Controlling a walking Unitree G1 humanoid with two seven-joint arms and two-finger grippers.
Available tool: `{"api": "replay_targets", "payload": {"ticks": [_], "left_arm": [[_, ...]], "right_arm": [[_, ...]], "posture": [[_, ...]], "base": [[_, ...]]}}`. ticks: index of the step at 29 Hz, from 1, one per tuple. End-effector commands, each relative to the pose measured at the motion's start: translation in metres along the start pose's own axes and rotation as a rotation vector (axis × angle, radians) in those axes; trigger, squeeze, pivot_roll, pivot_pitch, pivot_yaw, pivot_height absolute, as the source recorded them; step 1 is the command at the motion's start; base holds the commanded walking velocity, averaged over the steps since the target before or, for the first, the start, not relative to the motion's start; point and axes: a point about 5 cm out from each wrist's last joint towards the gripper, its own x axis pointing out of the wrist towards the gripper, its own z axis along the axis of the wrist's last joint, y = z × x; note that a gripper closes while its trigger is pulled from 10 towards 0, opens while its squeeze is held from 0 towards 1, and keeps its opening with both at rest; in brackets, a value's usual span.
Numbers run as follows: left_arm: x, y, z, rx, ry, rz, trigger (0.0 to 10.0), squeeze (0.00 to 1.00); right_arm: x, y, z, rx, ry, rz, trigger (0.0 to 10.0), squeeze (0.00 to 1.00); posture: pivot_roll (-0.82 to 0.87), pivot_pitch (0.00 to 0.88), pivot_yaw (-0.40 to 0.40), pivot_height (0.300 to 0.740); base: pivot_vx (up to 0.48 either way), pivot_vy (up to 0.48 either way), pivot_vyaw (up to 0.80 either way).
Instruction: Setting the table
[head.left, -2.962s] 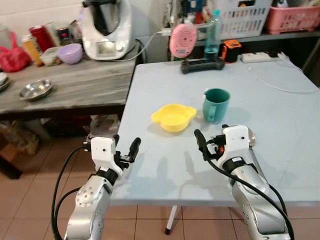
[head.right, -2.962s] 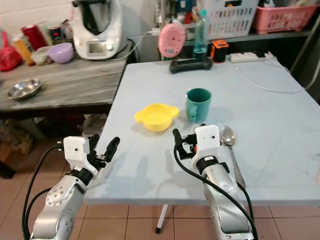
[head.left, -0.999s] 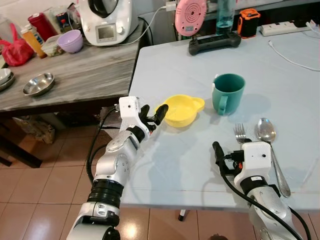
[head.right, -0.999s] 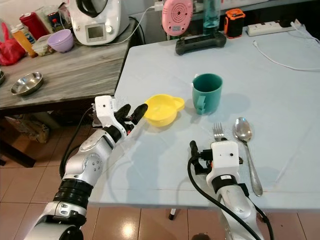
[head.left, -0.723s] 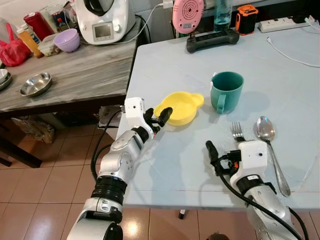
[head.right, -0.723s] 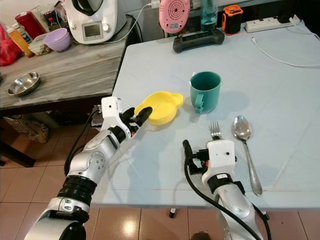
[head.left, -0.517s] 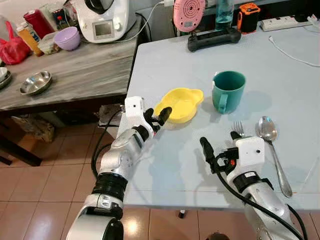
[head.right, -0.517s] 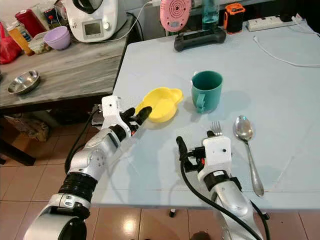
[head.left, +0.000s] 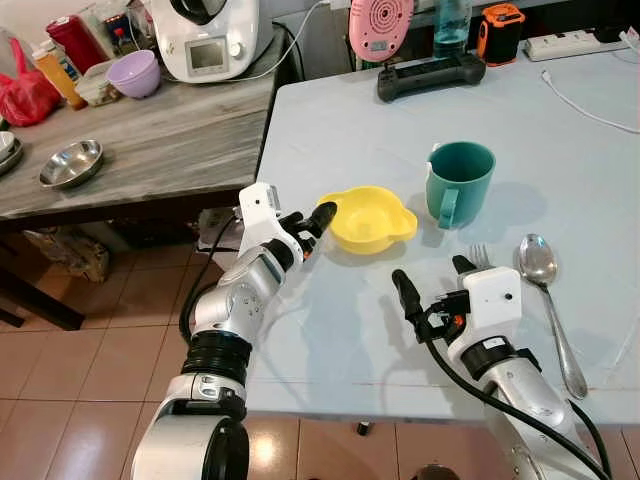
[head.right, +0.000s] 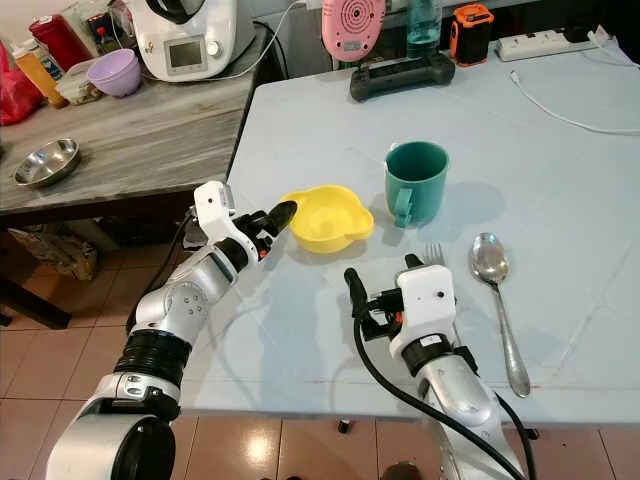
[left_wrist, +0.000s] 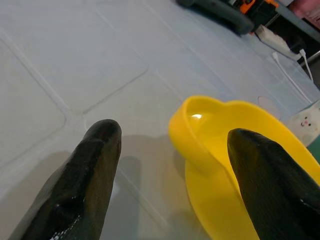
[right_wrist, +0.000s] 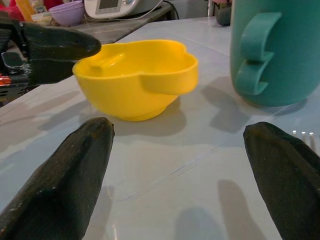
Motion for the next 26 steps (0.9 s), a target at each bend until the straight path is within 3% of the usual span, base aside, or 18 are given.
{"api": "replay_targets", "payload": {"ticks": [1, 14, 20, 21, 23, 24, 25, 26], "left_arm": [[-0.001, 0.004, 0.006, 0.015, 0.018, 0.002, 10.0, 0.00], [0.001, -0.014, 0.007, 0.125, 0.126, -0.035, 10.0, 0.00], [0.001, -0.020, 0.007, 0.112, 0.145, -0.038, 10.0, 0.00], [0.001, -0.020, 0.008, 0.110, 0.144, -0.034, 8.3, 0.00], [0.001, -0.020, 0.008, 0.110, 0.145, -0.033, 8.3, 0.00], [0.000, -0.019, 0.008, 0.093, 0.141, -0.017, 3.1, 0.00], [0.000, -0.018, 0.008, 0.082, 0.139, -0.013, 0.0, 0.00], [-0.001, -0.018, 0.008, 0.075, 0.138, -0.011, 0.0, 0.00]], "right_arm": [[0.002, 0.007, -0.001, 0.002, 0.001, 0.034, 10.0, 0.00], [0.005, 0.009, -0.003, -0.007, 0.004, 0.053, 10.0, 0.00], [0.006, 0.010, -0.004, -0.012, 0.007, 0.060, 10.0, 0.00], [0.007, 0.011, -0.004, -0.013, 0.007, 0.061, 10.0, 0.00], [0.007, 0.011, -0.004, -0.014, 0.008, 0.061, 10.0, 0.00], [0.007, 0.011, -0.005, -0.016, 0.008, 0.062, 10.0, 0.00], [0.007, 0.011, -0.005, -0.018, 0.008, 0.062, 10.0, 0.00], [0.007, 0.011, -0.005, -0.019, 0.008, 0.063, 10.0, 0.00]], "posture": [[-0.31, 0.120, 0.221, 0.740], [-0.30, 0.114, 0.218, 0.740], [-0.30, 0.112, 0.217, 0.740], [-0.30, 0.111, 0.218, 0.740], [-0.30, 0.111, 0.218, 0.740], [-0.30, 0.111, 0.217, 0.740], [-0.30, 0.111, 0.217, 0.740], [-0.30, 0.111, 0.216, 0.740]], "base": [[0.000, 0.000, 0.00], [0.000, 0.000, 0.00], [0.000, 0.000, 0.00], [0.000, 0.000, 0.00], [0.000, 0.000, 0.00], [0.000, 0.000, 0.00], [0.000, 0.000, 0.00], [0.000, 0.000, 0.00]]}}
